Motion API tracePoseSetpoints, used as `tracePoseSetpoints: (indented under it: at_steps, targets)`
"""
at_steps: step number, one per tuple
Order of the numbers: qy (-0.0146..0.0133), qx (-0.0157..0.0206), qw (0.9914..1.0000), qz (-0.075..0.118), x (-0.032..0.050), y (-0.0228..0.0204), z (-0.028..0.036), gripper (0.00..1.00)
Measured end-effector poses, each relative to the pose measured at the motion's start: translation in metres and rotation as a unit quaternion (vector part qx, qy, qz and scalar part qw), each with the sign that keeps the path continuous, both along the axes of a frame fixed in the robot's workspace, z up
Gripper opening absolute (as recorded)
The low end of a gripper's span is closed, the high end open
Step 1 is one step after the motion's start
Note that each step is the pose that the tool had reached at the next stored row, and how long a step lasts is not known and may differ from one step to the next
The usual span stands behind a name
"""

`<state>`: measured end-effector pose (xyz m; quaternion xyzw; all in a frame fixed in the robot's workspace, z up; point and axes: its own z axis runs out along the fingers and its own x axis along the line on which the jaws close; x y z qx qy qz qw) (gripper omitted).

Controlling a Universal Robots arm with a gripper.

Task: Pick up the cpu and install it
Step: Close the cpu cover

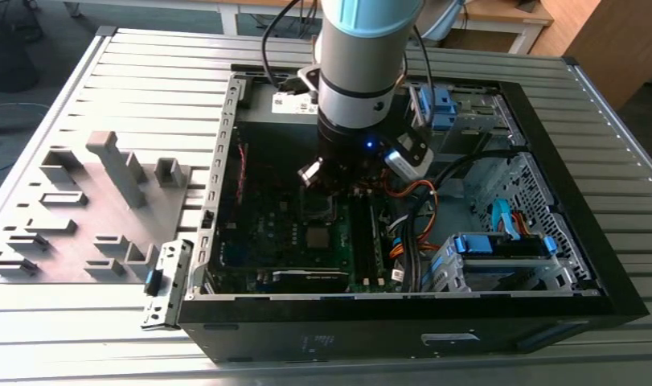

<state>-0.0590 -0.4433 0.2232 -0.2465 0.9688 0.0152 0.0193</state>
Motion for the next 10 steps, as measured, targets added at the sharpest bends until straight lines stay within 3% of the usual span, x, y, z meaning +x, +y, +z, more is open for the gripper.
tracePoseSetpoints:
  at_steps: [10]
  targets:
    - [-0.0045, 0.0018, 0.99998, 0.003, -0.0014, -0.0086, 0.0034, 0.12]
